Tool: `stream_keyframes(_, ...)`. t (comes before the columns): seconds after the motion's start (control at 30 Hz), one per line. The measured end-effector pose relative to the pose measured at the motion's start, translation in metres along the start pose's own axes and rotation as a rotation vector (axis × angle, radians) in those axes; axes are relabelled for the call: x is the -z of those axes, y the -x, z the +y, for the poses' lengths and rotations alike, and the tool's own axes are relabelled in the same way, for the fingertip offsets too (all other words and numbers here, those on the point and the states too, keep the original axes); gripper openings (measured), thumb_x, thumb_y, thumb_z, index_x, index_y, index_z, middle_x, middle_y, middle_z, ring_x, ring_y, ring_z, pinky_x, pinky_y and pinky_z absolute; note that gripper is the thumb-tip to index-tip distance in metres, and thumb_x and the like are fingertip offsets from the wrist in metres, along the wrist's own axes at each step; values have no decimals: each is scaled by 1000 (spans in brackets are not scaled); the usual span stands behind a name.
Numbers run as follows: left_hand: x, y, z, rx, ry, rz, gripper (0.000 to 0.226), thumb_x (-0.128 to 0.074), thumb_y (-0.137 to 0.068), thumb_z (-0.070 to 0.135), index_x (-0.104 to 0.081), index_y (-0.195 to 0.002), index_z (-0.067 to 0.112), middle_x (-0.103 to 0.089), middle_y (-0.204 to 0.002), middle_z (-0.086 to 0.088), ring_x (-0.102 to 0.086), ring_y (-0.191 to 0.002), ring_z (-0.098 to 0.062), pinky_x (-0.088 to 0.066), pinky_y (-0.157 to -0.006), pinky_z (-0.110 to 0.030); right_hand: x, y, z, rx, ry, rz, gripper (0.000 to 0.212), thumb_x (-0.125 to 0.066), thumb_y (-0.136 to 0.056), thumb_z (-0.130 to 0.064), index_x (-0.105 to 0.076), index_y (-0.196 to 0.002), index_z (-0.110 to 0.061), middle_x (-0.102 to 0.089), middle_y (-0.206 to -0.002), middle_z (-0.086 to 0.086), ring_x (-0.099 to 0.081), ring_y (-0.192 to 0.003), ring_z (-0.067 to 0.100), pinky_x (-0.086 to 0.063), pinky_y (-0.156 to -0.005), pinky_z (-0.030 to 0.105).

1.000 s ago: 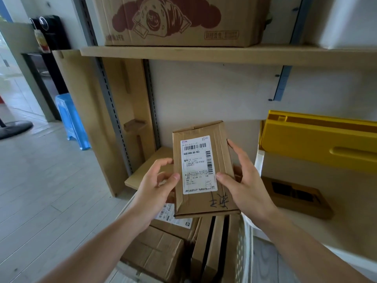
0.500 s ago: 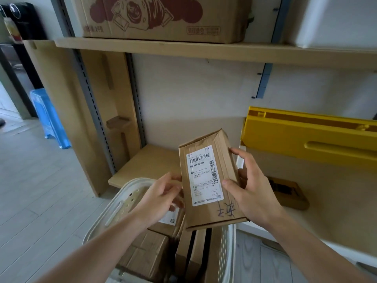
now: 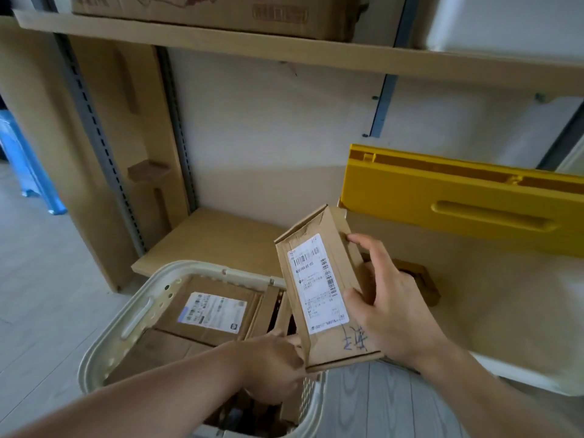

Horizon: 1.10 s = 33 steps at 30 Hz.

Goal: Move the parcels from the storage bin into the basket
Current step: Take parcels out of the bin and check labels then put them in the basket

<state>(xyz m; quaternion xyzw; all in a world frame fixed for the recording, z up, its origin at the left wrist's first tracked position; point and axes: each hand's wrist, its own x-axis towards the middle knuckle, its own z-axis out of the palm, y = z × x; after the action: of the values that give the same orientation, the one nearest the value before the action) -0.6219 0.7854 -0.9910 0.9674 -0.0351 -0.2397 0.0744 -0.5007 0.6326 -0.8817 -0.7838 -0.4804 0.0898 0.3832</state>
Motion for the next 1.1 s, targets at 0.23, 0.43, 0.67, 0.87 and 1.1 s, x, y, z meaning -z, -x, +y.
stream_keyframes(0.23,-15,4,-26,-56,-183,-40,41,-43,-100,29,-55,-138,20,-41,-153,3,-18,-147,-27,-19,-115,-59,-14,8,-3,-30,185,-149,78,-58,-87,-21,-16,-148,-46,-67,-94,-9,-59,-66,7,-42,-59,19)
stream_keyframes(0.43,-22,18,-36,-81,-197,55,41,-42,-103,30,-51,-143,24,-36,-159,4,-19,-149,-22,-25,-112,-55,-39,16,-13,-177,306,-280,77,-52,-95,-34,0,-148,-53,-68,-119,7,-66,-81,21,-59,-73,38)
stream_keyframes(0.67,-32,21,-39,-93,-171,63,45,-47,-99,32,-49,-144,28,-36,-156,5,-24,-146,-23,-33,-108,-60,-74,8,-28,-229,638,-327,77,-49,-97,-27,-4,-158,-23,-64,-97,5,-53,-70,20,-41,-62,30)
stream_keyframes(0.87,-20,25,-31,-29,-32,-9,53,-51,-101,31,-38,-152,27,-23,-164,6,-12,-151,-18,-21,-115,-58,-95,-20,-30,-363,654,-348,74,-45,-97,-18,-5,-159,-11,-62,-101,9,-50,-77,24,-43,-70,32)
stream_keyframes(1.1,-12,36,-19,-15,-231,-54,51,-50,-101,51,-56,-138,16,-44,-147,-3,-30,-137,-24,-32,-109,-54,-121,-31,-29,-375,647,-361,77,-49,-99,-17,-3,-159,-4,-57,-135,14,-62,-115,30,-50,-86,34)
